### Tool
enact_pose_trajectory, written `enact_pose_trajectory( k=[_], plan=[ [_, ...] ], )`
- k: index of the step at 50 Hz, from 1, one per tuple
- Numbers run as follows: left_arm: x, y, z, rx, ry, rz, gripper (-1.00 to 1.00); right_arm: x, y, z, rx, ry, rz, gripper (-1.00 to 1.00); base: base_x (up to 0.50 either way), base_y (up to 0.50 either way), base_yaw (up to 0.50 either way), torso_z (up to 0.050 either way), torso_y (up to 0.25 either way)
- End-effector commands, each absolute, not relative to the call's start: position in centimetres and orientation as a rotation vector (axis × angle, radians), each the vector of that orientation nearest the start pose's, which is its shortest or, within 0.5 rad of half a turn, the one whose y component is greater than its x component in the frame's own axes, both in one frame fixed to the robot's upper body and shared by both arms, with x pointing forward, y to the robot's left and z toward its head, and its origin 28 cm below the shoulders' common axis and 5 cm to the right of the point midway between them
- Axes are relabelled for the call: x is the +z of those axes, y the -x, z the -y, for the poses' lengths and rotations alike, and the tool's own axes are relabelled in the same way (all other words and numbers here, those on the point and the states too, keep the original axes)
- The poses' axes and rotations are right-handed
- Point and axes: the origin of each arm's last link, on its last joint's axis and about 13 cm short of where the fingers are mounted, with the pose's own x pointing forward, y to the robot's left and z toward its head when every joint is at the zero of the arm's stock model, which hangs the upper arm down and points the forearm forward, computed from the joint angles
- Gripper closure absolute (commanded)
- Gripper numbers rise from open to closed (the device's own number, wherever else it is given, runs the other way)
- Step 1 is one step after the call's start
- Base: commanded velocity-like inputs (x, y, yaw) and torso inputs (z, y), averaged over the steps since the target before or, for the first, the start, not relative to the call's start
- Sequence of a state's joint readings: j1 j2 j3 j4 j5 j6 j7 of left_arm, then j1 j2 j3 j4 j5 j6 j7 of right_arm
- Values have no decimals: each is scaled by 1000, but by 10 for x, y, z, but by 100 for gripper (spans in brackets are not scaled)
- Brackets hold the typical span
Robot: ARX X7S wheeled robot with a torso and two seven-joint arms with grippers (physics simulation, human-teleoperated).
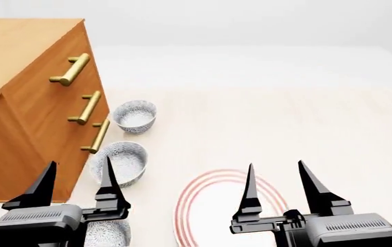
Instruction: Put the bowl in the middle on the plate.
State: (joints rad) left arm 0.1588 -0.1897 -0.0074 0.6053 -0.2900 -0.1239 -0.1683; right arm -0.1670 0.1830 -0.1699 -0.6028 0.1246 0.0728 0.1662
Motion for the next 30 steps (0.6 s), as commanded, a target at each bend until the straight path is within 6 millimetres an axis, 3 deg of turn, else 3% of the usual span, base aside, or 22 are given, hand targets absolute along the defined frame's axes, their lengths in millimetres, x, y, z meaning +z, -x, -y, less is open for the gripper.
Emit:
enact_pose_trajectory(
  k=[1, 25, 30],
  plan=[
    [105, -169, -227, 34, 122, 299, -100, 100, -164, 87, 89, -33, 323, -100, 0, 500, 0, 0, 0],
    [105, -169, -227, 32, 118, 304, -100, 99, -165, 87, 90, -33, 320, -100, 0, 500, 0, 0, 0],
    [105, -169, -227, 33, 117, 303, -100, 99, -165, 87, 89, -32, 327, -100, 0, 123, 0, 0, 0]
  ],
)
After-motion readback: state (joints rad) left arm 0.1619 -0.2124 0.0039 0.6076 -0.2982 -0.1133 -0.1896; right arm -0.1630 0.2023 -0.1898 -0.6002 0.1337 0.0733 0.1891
